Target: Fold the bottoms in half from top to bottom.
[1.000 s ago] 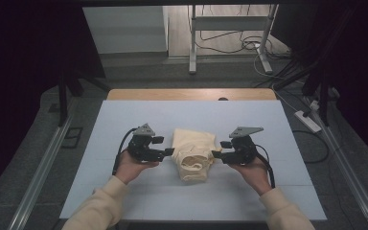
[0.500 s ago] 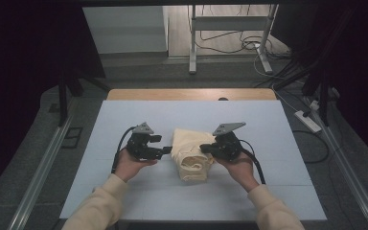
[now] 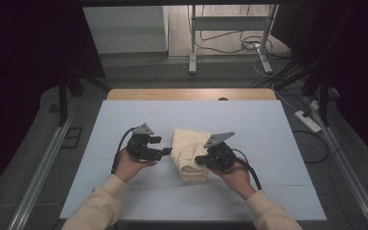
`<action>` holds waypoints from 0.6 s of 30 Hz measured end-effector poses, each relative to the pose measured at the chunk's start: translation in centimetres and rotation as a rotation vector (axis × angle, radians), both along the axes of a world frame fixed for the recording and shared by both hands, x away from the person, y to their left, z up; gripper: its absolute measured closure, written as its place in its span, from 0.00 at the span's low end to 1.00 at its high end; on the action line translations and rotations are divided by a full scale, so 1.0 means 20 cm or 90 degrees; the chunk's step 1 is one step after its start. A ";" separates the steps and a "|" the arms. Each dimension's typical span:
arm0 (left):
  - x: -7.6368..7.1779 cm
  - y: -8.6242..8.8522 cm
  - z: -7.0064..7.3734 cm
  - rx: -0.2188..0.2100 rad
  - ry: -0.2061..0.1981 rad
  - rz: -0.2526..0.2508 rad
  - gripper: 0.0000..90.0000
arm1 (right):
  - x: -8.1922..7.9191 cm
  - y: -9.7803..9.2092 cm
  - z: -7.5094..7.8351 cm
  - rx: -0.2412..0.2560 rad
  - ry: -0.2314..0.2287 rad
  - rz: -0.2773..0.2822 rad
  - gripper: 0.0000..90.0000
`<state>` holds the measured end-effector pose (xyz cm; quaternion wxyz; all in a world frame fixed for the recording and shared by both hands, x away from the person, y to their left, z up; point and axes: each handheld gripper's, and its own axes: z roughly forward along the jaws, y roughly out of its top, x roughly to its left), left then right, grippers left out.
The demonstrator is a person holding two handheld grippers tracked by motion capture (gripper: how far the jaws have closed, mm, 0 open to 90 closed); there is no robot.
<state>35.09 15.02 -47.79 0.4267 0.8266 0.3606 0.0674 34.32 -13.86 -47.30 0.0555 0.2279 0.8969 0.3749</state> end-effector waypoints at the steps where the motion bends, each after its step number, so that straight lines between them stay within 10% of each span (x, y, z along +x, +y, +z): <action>1: 0.00 0.00 0.00 0.000 0.000 0.000 0.33 | 0.00 0.00 -0.01 0.000 0.001 0.002 0.99; 18: 0.00 0.01 0.00 0.001 0.001 0.003 0.33 | -0.05 0.01 -0.10 -0.019 0.003 0.003 0.99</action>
